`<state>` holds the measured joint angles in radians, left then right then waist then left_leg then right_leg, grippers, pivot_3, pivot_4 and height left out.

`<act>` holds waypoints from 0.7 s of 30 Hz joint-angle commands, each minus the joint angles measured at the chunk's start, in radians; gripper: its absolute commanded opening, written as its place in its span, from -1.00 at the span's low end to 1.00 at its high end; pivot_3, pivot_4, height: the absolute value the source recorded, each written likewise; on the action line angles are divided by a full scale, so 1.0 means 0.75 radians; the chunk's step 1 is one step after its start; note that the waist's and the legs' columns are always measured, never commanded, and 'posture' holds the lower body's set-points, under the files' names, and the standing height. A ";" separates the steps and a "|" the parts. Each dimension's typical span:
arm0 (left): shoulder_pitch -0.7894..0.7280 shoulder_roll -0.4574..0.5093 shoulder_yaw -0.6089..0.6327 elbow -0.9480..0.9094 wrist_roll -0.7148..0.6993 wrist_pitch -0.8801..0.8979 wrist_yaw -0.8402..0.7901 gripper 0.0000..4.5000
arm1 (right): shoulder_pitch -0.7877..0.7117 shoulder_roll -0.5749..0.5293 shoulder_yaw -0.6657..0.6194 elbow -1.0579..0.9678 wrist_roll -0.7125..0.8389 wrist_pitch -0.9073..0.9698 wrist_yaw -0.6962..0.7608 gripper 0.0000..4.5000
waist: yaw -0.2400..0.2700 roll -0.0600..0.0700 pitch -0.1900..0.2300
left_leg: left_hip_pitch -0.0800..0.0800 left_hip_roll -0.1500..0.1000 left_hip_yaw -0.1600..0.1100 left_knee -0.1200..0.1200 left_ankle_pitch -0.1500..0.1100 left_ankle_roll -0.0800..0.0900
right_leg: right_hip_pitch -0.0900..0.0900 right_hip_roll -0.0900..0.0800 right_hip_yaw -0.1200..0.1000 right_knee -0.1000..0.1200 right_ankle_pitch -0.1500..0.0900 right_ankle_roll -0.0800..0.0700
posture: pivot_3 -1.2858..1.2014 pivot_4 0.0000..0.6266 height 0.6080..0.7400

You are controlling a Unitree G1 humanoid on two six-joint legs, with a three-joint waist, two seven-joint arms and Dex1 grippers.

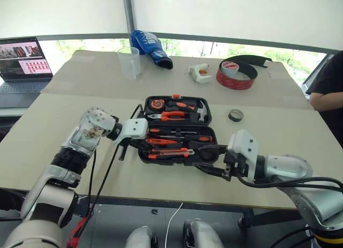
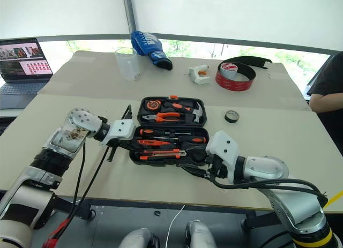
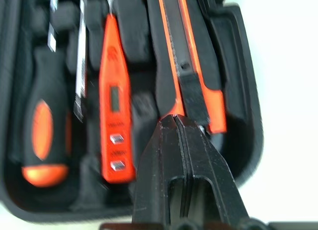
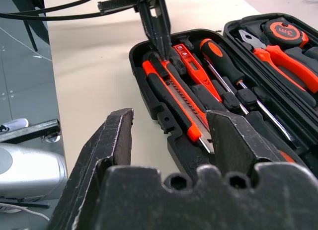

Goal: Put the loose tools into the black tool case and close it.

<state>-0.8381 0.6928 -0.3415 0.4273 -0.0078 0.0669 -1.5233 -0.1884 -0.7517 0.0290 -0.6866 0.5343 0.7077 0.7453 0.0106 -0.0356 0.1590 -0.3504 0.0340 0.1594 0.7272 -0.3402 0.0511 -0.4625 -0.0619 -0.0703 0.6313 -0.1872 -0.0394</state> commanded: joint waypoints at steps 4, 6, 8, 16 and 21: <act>-0.032 0.036 0.059 -0.066 -0.070 0.022 -0.066 -0.99 | -0.016 0.005 -0.017 -0.006 0.009 -0.018 0.000 0.47 | 0.000 0.000 0.000 | -0.001 0.000 0.000 0.000 0.000 0.000 | -0.001 0.000 0.000 0.000 0.000 0.000 | 0.03 -0.52 0.84; -0.044 -0.008 0.058 -0.077 -0.078 0.054 -0.036 -0.99 | -0.017 0.005 -0.014 -0.001 0.007 -0.023 0.004 0.47 | 0.004 0.000 0.000 | -0.001 0.000 0.001 0.000 0.000 0.000 | -0.001 0.000 0.000 0.000 0.000 0.000 | 0.03 -0.52 0.84; -0.059 -0.054 0.047 -0.088 -0.077 0.073 -0.020 -0.99 | -0.016 0.004 -0.012 0.003 0.005 -0.029 0.009 0.47 | 0.007 0.000 0.000 | -0.002 0.000 0.000 0.001 0.000 0.000 | 0.000 0.000 0.000 0.000 0.000 0.000 | 0.03 -0.52 0.84; -0.066 -0.207 -0.054 -0.051 0.020 0.010 0.045 -0.99 | -0.010 0.005 -0.014 0.001 0.000 -0.027 0.010 0.47 | 0.000 0.000 0.000 | -0.002 -0.001 0.000 0.002 0.000 0.000 | 0.000 0.000 0.002 -0.001 0.001 0.001 | 0.03 -0.52 0.84; -0.043 -0.222 -0.134 0.010 0.135 -0.126 0.092 -0.99 | 0.018 0.006 -0.025 -0.028 0.006 -0.012 -0.014 0.47 | -0.001 0.000 0.000 | -0.002 -0.001 -0.001 0.002 0.000 0.000 | 0.000 0.001 0.002 0.000 0.002 0.000 | 0.03 -0.52 0.84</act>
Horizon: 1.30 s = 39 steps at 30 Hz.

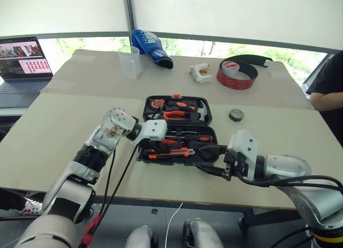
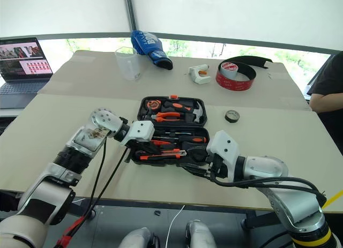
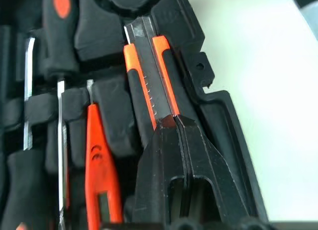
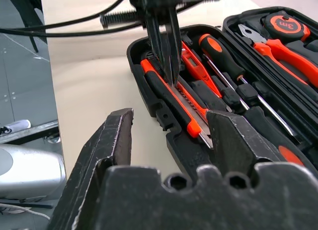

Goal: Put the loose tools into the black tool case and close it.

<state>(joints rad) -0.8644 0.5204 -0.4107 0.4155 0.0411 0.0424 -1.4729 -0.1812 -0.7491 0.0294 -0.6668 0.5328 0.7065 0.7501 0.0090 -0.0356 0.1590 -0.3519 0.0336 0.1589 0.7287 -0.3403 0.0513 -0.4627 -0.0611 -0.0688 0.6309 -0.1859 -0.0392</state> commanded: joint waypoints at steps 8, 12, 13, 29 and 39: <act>0.039 0.006 -0.077 0.129 0.135 -0.215 0.094 -0.99 | 0.033 -0.002 -0.038 -0.077 0.019 -0.001 -0.043 0.47 | 0.004 0.001 -0.007 | 0.007 0.000 -0.001 0.000 -0.001 0.002 | 0.006 -0.002 0.001 0.000 -0.001 0.003 | 0.03 -0.52 0.84; 0.035 0.023 0.032 0.005 -0.034 -0.019 0.022 -0.99 | 0.026 -0.022 -0.077 -0.048 0.027 -0.006 -0.031 0.47 | -0.001 0.001 -0.008 | 0.008 0.000 0.000 0.000 -0.002 0.003 | 0.006 -0.001 0.002 0.000 -0.003 0.009 | 0.03 -0.52 0.84; 0.036 0.027 0.060 -0.034 -0.079 0.042 0.003 -0.99 | 0.020 -0.028 -0.091 -0.031 0.026 -0.009 -0.025 0.47 | -0.003 0.001 -0.008 | 0.007 0.000 0.000 0.000 -0.002 0.003 | 0.006 -0.001 0.002 0.000 -0.003 0.009 | 0.03 -0.52 0.84; 0.241 0.290 0.555 -0.704 -0.726 0.847 0.095 1.00 | -0.967 0.031 0.254 1.712 -0.608 -0.608 0.218 0.47 | -0.044 0.004 -0.003 | 0.004 0.001 0.004 -0.001 0.000 0.000 | 0.000 0.001 0.004 0.002 -0.004 0.007 | 0.03 -0.52 0.84; 0.376 0.390 0.583 -0.860 -0.757 0.859 0.200 1.00 | -1.299 0.206 0.257 2.500 -0.827 -0.883 0.105 0.47 | -0.037 0.008 -0.001 | -0.001 0.001 0.008 -0.004 0.002 -0.003 | -0.005 -0.004 -0.002 0.003 -0.001 -0.002 | 0.03 -0.52 0.84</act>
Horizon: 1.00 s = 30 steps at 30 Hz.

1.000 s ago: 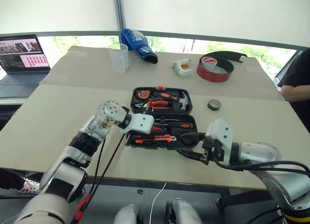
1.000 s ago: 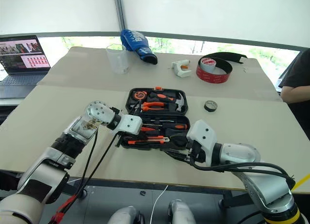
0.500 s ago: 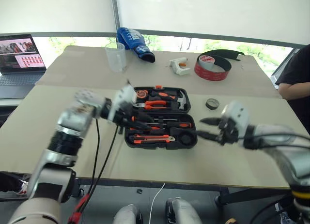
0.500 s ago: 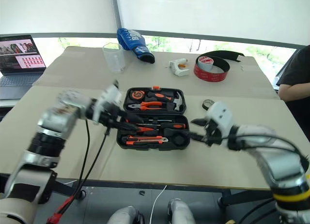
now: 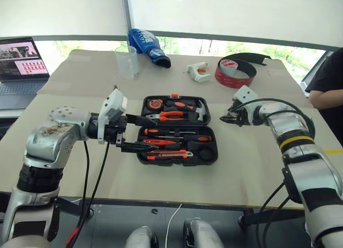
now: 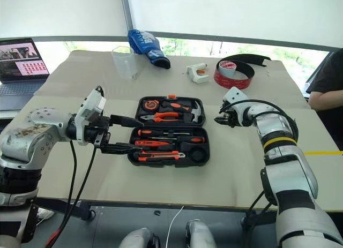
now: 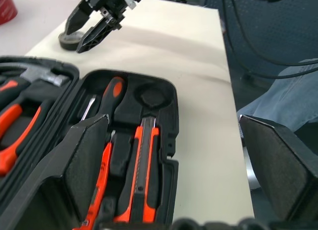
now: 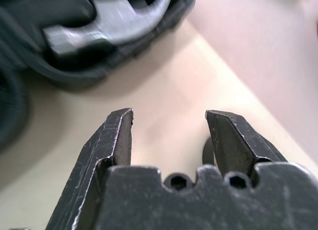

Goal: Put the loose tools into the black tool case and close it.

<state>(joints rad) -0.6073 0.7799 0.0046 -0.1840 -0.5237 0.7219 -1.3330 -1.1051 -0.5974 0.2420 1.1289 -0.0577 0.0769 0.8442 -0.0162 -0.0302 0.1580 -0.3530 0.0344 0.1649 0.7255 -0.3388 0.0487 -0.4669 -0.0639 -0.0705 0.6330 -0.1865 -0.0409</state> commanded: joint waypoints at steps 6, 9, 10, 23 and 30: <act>0.065 0.074 0.034 -0.079 -0.009 -0.076 0.047 1.00 | -0.112 0.056 -0.073 0.222 -0.079 -0.027 -0.101 -0.24 | -0.022 0.006 0.004 | 0.001 0.000 0.001 -0.005 0.003 -0.005 | -0.001 -0.001 0.000 0.001 0.000 -0.001 | 0.03 -0.52 0.84; 0.071 0.080 0.022 -0.077 0.001 -0.096 0.053 1.00 | -0.115 0.068 -0.093 0.236 -0.086 -0.026 -0.111 -0.70 | -0.028 0.007 0.004 | 0.001 -0.001 0.005 -0.004 0.005 -0.008 | -0.004 -0.008 0.000 0.012 -0.002 -0.003 | 0.03 -0.52 0.84; 0.071 0.082 0.018 -0.076 0.003 -0.100 0.053 1.00 | -0.116 0.070 -0.100 0.238 -0.090 -0.031 -0.120 -0.82 | -0.030 0.007 0.004 | 0.001 -0.001 0.005 -0.004 0.005 -0.009 | -0.004 -0.008 0.000 0.014 -0.002 -0.003 | 0.03 -0.52 0.84; 0.018 0.082 -0.022 -0.009 0.031 -0.154 0.045 1.00 | -0.173 0.045 -0.142 0.240 -0.147 -0.068 -0.155 -0.33 | -0.040 0.009 0.005 | 0.002 -0.001 0.005 -0.005 0.008 -0.011 | -0.006 -0.012 0.001 0.019 -0.004 -0.006 | 0.03 -0.52 0.84; 0.007 0.088 -0.031 0.004 0.031 -0.169 0.045 1.00 | -0.164 0.070 -0.136 0.268 -0.205 -0.057 -0.245 0.26 | -0.041 0.009 0.005 | 0.001 -0.001 0.005 -0.005 0.008 -0.011 | -0.006 -0.013 0.001 0.019 -0.004 -0.006 | 0.03 -0.52 0.84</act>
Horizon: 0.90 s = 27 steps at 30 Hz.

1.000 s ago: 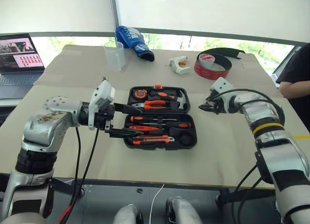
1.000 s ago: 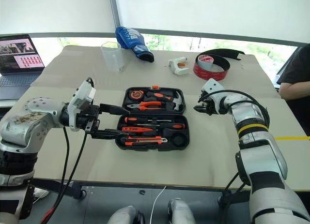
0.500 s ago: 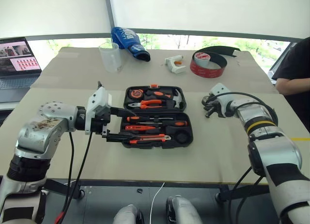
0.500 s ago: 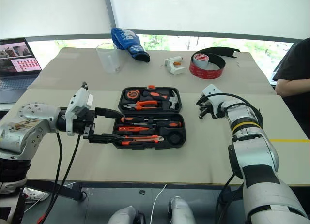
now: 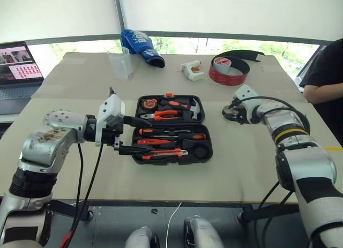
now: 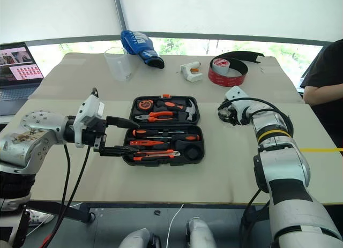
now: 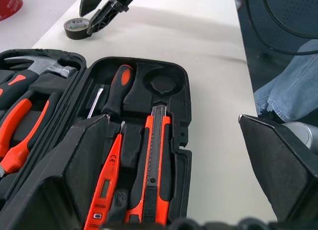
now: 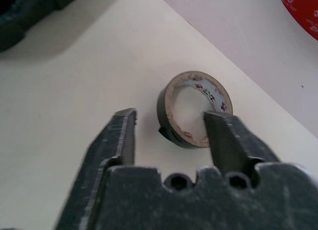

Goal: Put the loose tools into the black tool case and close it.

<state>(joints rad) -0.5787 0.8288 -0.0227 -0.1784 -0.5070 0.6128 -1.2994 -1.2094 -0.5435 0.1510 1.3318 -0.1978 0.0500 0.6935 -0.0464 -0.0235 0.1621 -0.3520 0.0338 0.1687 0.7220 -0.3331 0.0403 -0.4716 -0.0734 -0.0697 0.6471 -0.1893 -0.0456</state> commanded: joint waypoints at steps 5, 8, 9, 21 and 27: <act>-0.029 0.032 0.009 -0.007 0.009 -0.020 0.004 1.00 | -0.026 0.025 -0.029 0.010 -0.030 -0.025 -0.079 0.26 | -0.004 0.000 0.000 | 0.000 0.000 0.000 0.000 0.000 0.000 | 0.000 0.000 0.000 0.000 0.000 0.000 | 0.03 -0.52 0.84; -0.030 0.037 0.009 -0.003 0.010 -0.020 0.005 1.00 | -0.025 0.038 -0.028 0.013 -0.036 -0.036 -0.098 0.26 | -0.003 0.000 0.000 | 0.000 0.000 0.000 0.000 0.000 0.000 | 0.000 0.000 0.000 0.000 0.000 0.000 | 0.03 -0.52 0.84; -0.030 0.038 0.009 -0.002 0.010 -0.020 0.006 1.00 | -0.025 0.041 -0.028 0.013 -0.038 -0.039 -0.101 0.26 | -0.003 0.000 0.000 | 0.000 0.000 0.000 0.000 0.000 0.000 | 0.000 0.000 0.000 0.000 0.000 0.000 | 0.03 -0.52 0.84; -0.057 0.031 -0.002 0.010 0.017 -0.016 0.003 1.00 | -0.008 0.056 -0.024 0.025 -0.079 -0.024 -0.092 -0.83 | -0.003 0.000 0.000 | 0.000 0.000 0.000 -0.001 0.000 0.000 | 0.000 0.001 0.000 0.000 0.000 0.000 | 0.03 -0.52 0.84; -0.020 0.035 -0.001 -0.037 -0.003 0.004 0.000 1.00 | -0.036 -0.011 -0.075 -0.023 -0.021 -0.090 0.061 -0.99 | -0.003 0.001 0.000 | 0.000 0.000 0.000 -0.001 0.000 0.000 | 0.000 0.002 0.000 0.000 0.000 0.000 | 0.03 -0.52 0.84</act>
<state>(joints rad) -0.5933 0.8389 -0.0268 -0.1696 -0.4957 0.6146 -1.2986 -1.2073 -0.5199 0.1232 1.3566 -0.2490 0.0200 0.6818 -0.0483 -0.0230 0.1624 -0.3518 0.0336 0.1689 0.7212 -0.3329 0.0401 -0.4718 -0.0721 -0.0698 0.6470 -0.1893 -0.0456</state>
